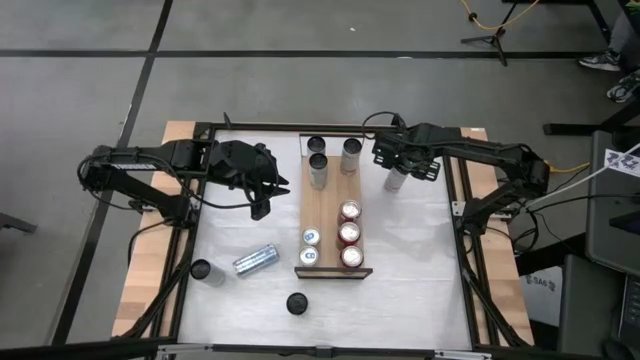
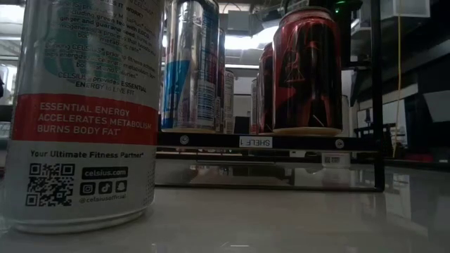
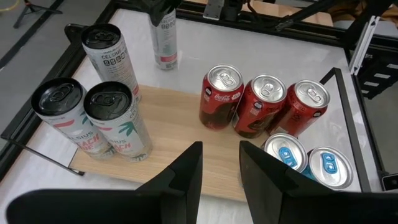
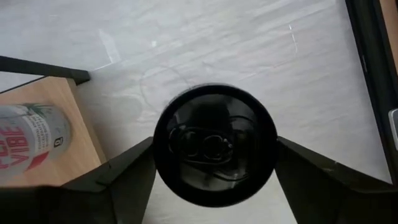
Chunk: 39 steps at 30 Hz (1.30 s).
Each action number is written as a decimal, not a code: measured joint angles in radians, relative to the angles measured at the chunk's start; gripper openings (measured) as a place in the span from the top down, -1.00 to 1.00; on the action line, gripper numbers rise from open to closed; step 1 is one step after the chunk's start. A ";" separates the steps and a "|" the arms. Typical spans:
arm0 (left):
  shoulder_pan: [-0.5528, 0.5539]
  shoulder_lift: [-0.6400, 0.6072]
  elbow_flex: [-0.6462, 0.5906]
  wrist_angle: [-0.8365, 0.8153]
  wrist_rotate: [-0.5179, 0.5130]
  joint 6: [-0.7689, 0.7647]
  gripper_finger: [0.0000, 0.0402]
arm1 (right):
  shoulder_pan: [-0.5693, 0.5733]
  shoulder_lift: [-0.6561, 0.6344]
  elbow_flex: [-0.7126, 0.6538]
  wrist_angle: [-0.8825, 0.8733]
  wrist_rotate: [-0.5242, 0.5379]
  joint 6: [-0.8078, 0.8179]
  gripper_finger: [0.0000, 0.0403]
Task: Place canned beverage on shelf
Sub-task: Put the white pink soda can on the shelf aligned with the other white pink soda can
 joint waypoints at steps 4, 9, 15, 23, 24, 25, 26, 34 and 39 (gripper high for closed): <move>0.000 0.000 0.000 0.000 0.000 0.000 0.52 | 0.000 0.000 0.000 -0.001 -0.002 0.000 -0.50; 0.000 0.000 0.000 0.000 0.000 0.000 0.52 | 0.000 -0.001 0.000 -0.001 -0.003 0.001 -0.50; 0.000 0.000 0.000 0.000 0.000 0.000 0.52 | -0.002 -0.025 0.000 -0.001 -0.010 -0.023 -0.51; 0.000 0.000 0.000 0.000 0.000 0.000 0.52 | -0.002 -0.138 0.000 -0.002 0.027 -0.081 -0.51; 0.000 0.000 0.000 0.000 0.000 0.000 0.52 | -0.002 -0.156 0.000 -0.002 0.035 -0.099 -0.51; 0.000 0.000 0.000 0.000 0.000 0.000 0.52 | -0.002 -0.174 0.000 -0.002 0.042 -0.120 -0.51; 0.000 0.000 0.000 0.000 0.000 0.000 0.52 | -0.002 -0.192 0.000 -0.002 0.050 -0.152 -0.51; 0.000 0.000 0.000 0.000 0.000 0.000 0.52 | -0.002 -0.308 -0.001 -0.003 0.055 -0.583 -0.51; 0.000 0.000 0.000 0.000 -0.022 -0.001 0.52 | -0.002 -0.337 -0.001 -0.011 -0.016 -0.819 -0.51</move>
